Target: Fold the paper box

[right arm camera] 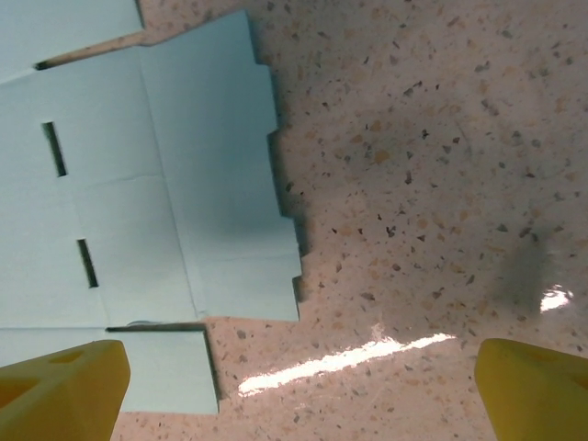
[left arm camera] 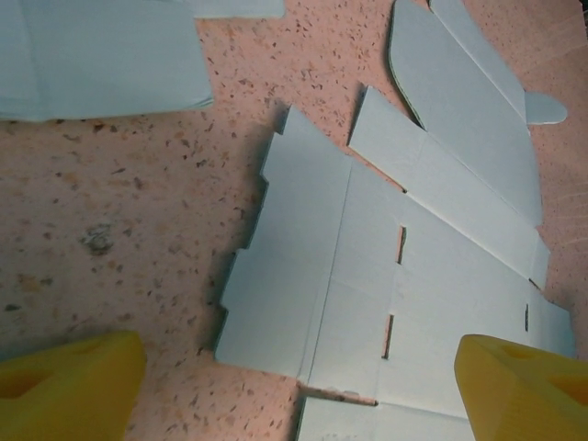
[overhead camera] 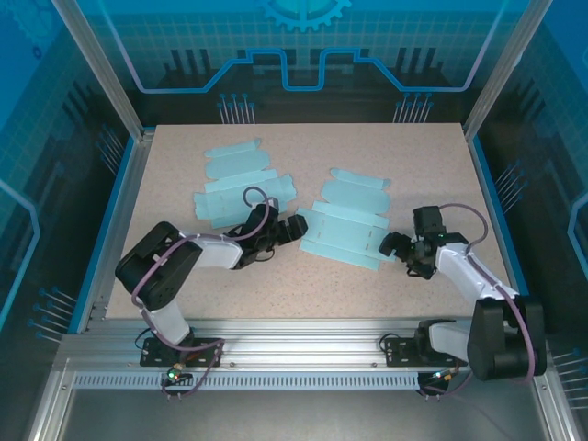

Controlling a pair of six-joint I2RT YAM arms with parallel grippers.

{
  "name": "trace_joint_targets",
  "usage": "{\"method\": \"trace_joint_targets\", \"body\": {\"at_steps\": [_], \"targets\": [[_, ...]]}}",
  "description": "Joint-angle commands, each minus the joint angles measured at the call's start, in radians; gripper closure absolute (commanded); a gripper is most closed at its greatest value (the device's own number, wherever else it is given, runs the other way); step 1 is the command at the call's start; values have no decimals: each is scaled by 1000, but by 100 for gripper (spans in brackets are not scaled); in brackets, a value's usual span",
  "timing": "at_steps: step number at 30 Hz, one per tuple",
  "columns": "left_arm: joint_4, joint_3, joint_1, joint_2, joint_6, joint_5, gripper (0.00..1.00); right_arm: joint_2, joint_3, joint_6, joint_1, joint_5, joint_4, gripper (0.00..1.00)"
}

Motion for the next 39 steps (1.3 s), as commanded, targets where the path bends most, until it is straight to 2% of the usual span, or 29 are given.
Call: {"method": "trace_joint_targets", "body": {"at_steps": [1,7,12,19,26,32,35,39], "targets": [[-16,36,-11,46,-23,41,13,58,22,38,3,-44,91,3],[23,122,-11,130,-3,57,22,180,72,58,64,-49,135,7],[55,257,-9,233,30,94,29,243,80,95,131,-50,169,8],[61,439,21,357,83,142,31,267,85,149,263,-21,184,8],[60,637,75,440,147,198,31,306,146,175,379,-60,186,7],[45,648,123,344,198,190,29,217,224,86,346,-31,79,5],[16,604,124,265,238,172,27,155,258,28,291,-8,17,3],[-32,510,123,161,214,136,26,115,308,-36,180,-4,-13,0]]}}
